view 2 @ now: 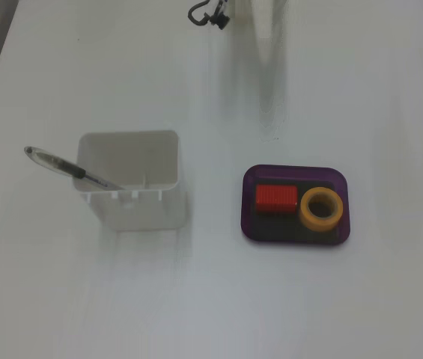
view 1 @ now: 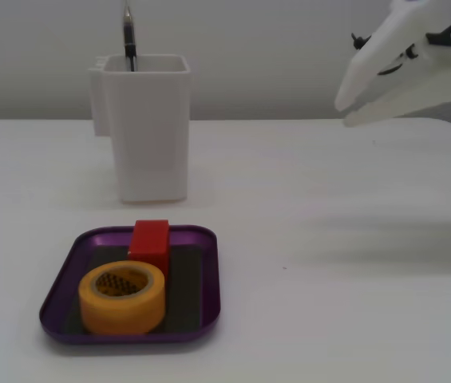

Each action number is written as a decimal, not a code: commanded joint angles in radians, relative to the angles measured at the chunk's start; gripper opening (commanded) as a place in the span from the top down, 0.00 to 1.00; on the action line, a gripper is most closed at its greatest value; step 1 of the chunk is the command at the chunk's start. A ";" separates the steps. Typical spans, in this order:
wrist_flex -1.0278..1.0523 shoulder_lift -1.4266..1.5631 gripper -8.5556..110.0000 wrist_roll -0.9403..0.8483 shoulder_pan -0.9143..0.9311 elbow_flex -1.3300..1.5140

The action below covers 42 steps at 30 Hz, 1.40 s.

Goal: Remove the cube from the box.

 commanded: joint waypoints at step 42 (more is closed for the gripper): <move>0.118 -1.769 0.77 -0.011 0.005 -1.411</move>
